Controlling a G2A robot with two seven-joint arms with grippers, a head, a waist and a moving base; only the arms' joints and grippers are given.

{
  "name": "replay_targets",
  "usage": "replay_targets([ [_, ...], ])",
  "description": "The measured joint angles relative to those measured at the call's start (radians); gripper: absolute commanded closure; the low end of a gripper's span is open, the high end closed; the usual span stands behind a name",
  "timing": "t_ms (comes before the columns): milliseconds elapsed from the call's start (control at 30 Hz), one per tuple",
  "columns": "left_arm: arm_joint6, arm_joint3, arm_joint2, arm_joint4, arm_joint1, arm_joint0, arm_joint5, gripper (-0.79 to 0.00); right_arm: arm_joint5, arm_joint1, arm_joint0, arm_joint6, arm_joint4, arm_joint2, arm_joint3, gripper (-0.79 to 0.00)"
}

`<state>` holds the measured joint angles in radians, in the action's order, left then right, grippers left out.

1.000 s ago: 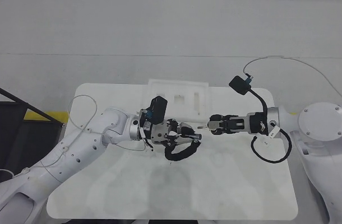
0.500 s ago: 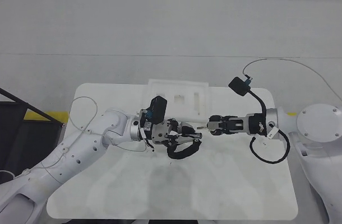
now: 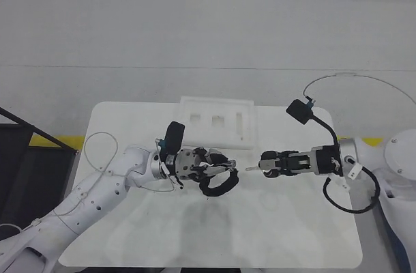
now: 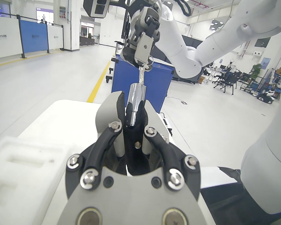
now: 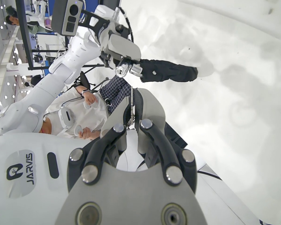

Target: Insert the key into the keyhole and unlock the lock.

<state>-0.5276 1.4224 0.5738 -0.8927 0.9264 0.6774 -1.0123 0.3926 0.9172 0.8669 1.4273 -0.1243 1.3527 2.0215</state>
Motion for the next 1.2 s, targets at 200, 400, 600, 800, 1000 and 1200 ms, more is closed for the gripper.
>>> replay_targets([
  [200,-0.205,-0.056,-0.011,-0.215,0.031,-0.006,0.0,0.0,0.001,-0.012,-0.013,-0.001,-0.05,-0.002,0.019,0.0],
  [400,-0.332,-0.103,-0.03,-0.334,0.067,-0.007,0.051,0.0,-0.001,-0.024,-0.013,0.001,-0.083,-0.008,0.026,0.0],
  [600,-0.359,-0.116,-0.039,-0.347,0.077,-0.004,0.078,0.0,0.001,-0.032,-0.013,-0.013,-0.083,-0.028,0.012,0.0],
  [800,-0.358,-0.116,-0.039,-0.347,0.077,-0.004,0.078,0.0,0.004,-0.032,-0.01,-0.044,-0.083,-0.029,0.0,0.0],
  [1000,-0.326,-0.101,-0.025,-0.325,0.078,0.016,0.102,0.0,0.013,-0.036,0.015,-0.08,-0.055,-0.029,-0.003,0.0],
  [1200,-0.308,-0.088,0.018,-0.286,0.077,0.055,0.093,0.0,0.035,-0.052,0.037,-0.034,-0.017,-0.06,-0.054,0.0],
])
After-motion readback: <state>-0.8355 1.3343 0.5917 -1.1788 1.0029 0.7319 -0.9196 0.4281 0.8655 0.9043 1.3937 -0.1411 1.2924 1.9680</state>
